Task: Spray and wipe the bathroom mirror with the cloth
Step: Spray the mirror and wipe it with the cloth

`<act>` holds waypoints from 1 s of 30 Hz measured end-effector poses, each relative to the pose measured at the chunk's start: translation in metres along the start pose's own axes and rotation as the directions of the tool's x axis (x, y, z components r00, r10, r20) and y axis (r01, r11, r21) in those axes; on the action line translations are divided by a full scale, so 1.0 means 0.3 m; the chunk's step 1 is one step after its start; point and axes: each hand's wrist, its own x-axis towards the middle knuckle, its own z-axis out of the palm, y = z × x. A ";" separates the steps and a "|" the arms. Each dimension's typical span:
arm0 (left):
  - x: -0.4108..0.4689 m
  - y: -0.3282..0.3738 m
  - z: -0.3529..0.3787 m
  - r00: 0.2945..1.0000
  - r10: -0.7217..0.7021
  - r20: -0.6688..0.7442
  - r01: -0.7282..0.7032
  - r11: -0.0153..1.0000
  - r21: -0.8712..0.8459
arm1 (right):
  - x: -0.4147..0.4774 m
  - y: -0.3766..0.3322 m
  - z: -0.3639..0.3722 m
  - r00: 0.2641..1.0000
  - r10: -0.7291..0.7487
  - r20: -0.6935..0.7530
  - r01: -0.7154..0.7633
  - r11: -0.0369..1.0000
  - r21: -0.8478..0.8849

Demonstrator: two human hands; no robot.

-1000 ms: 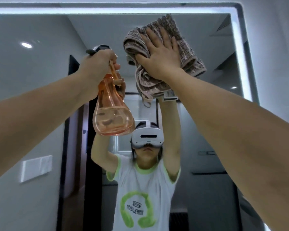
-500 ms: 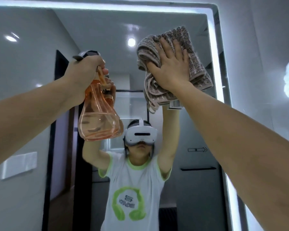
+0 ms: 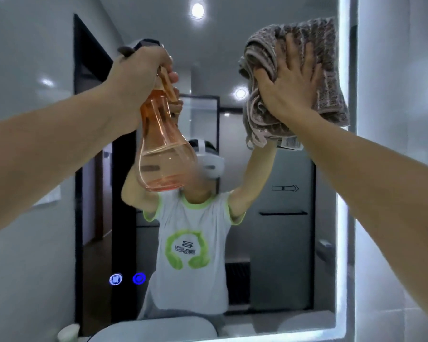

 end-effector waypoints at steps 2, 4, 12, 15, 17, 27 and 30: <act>-0.001 0.008 -0.059 1.000 0.011 0.004 -0.011 1.000 -0.001 | -0.021 -0.061 0.014 1.000 -0.009 0.018 0.009 1.000 0.011; -0.005 0.021 -0.134 1.000 0.024 0.001 -0.024 1.000 0.009 | -0.051 -0.157 0.041 0.996 -0.080 0.029 0.080 0.997 0.002; -0.073 0.057 -0.440 0.998 0.021 -0.063 -0.015 0.995 0.103 | -0.122 -0.616 0.159 0.942 -0.331 0.060 0.333 0.942 -0.025; -0.090 0.063 -0.531 0.994 0.022 -0.109 -0.005 0.988 0.155 | -0.130 -0.727 0.193 0.926 -0.373 0.056 0.375 0.927 -0.024; -0.092 0.060 -0.552 0.993 0.018 -0.121 0.005 0.982 0.187 | -0.128 -0.746 0.198 0.928 -0.370 0.044 0.372 0.928 -0.032; -0.083 -0.025 -0.387 0.993 -0.035 -0.117 0.048 0.992 0.118 | -0.117 -0.630 0.186 0.919 -0.393 -0.021 0.393 0.919 -0.014; -0.088 -0.063 -0.333 0.992 -0.065 -0.112 0.072 0.996 0.057 | -0.121 -0.542 0.174 0.933 -0.358 -0.035 0.357 0.934 -0.016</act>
